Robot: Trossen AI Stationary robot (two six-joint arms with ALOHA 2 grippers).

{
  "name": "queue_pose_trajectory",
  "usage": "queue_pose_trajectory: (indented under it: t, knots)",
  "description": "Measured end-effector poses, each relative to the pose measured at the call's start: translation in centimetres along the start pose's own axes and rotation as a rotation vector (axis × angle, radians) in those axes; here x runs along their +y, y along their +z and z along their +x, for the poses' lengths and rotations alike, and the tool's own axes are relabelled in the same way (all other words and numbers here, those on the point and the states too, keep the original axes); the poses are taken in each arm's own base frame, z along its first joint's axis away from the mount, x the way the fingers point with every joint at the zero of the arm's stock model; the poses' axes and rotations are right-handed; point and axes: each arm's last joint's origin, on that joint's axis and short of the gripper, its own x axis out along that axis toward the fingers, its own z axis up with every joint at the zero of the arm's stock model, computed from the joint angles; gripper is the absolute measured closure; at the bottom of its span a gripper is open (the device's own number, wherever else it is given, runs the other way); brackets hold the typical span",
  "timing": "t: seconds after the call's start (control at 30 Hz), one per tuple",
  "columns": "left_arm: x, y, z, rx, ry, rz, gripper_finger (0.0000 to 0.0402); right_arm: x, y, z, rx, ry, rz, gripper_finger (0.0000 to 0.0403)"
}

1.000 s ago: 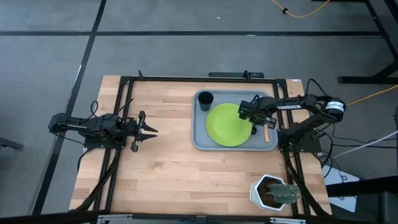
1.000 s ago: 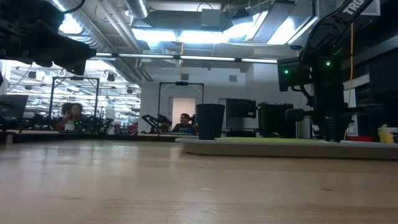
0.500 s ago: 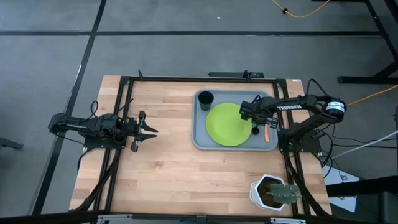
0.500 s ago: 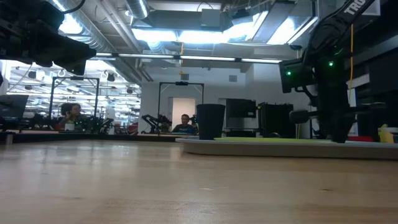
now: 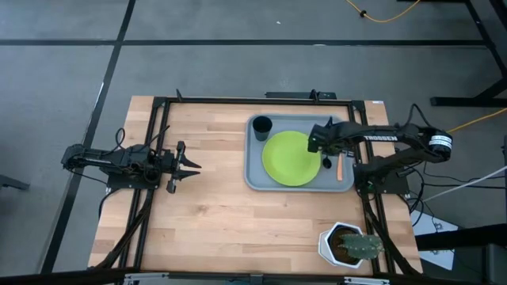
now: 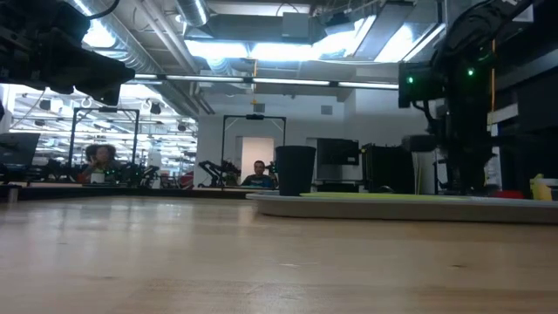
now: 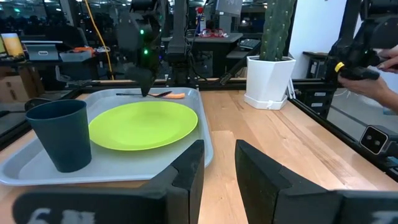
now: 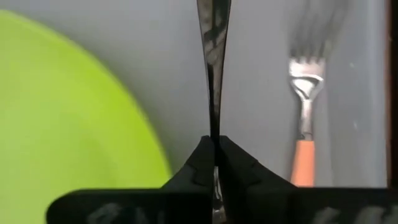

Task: Pick and place plate/cup/fork/spoon on tray
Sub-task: Put the black spoon on the gray serving tray to the right of the light green plate

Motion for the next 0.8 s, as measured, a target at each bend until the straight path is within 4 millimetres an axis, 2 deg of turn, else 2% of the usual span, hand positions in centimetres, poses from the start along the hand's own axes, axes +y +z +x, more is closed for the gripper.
queue_pose_trajectory:
  t: [0.3, 0.47, 0.6, 0.8]
  knots:
    - [0.0, 0.0, 0.0, 0.0, 0.0, 0.0, 0.0319, 1.6, 0.7, -4.0, -0.062, 0.172, -0.284, 0.0395]
    - [0.0, 0.0, 0.0, 0.0, 0.0, 0.0, 0.0319, 2.7, -0.1, -6.4, -0.037, 0.3, -0.533, 0.0389]
    - [0.0, 0.0, 0.0, 0.0, 0.0, 0.0, 0.0319, 3.0, -1.0, -7.0, -0.062, 0.325, -0.77, 0.039]
    - [0.0, 0.0, 0.0, 0.0, 0.0, 0.0, 0.0319, 3.0, -1.9, -7.0, -0.085, 0.324, -0.986, 0.0398]
